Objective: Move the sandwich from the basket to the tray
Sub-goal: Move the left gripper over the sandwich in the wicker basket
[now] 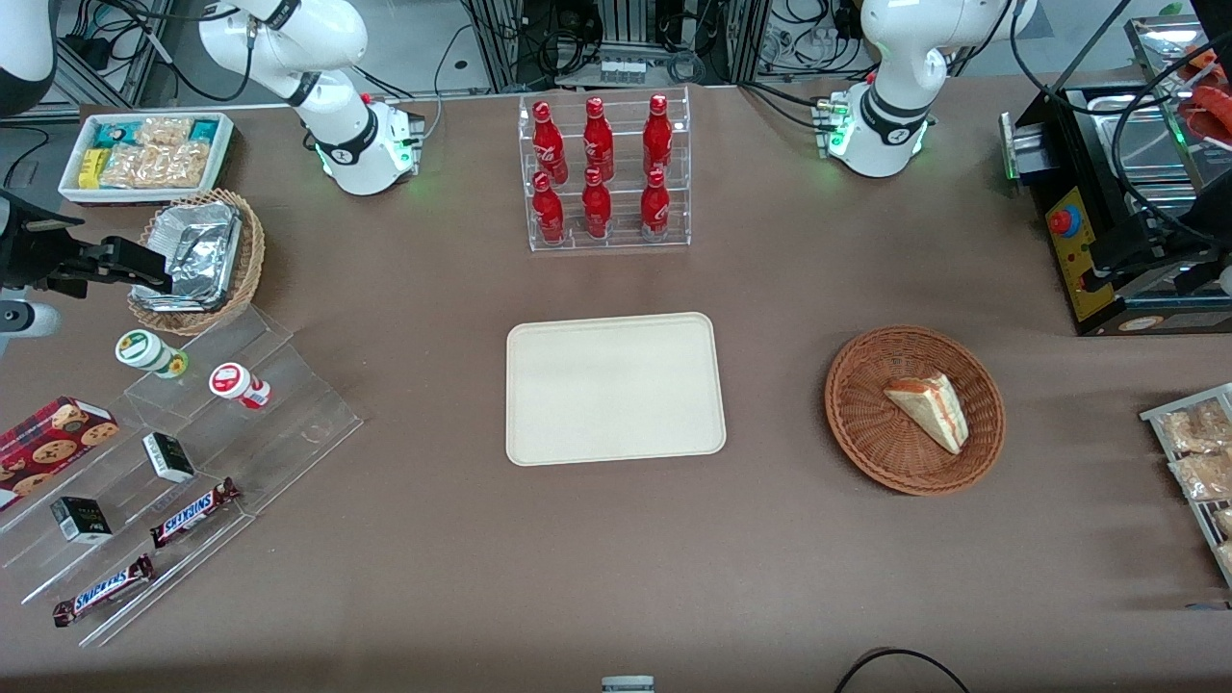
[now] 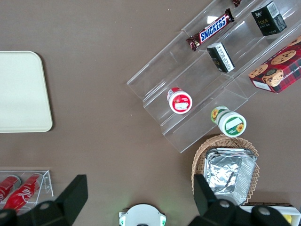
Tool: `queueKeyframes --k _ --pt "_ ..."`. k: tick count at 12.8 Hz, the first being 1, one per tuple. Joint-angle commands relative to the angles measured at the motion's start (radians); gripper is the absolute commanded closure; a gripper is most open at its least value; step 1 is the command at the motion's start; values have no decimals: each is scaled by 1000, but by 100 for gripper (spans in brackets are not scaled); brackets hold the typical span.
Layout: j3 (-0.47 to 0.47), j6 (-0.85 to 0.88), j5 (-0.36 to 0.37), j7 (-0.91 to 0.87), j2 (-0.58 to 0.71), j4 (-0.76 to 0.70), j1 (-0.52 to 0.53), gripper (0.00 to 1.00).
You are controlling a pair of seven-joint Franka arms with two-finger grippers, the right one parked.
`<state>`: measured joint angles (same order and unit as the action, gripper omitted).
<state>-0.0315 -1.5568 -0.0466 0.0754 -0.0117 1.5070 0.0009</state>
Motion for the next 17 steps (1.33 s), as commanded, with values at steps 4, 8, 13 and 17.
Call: queueKeyframes --k 4,8,13,17 --pt "5 6 -7 -14 -11 4 8 0" --pt "7 -32 -6 -94 -120 13 -4 0" --pt "8 -312 -4 -211 -169 220 -7 0" --pt "8 -475 -4 -296 -182 344 -19 0"
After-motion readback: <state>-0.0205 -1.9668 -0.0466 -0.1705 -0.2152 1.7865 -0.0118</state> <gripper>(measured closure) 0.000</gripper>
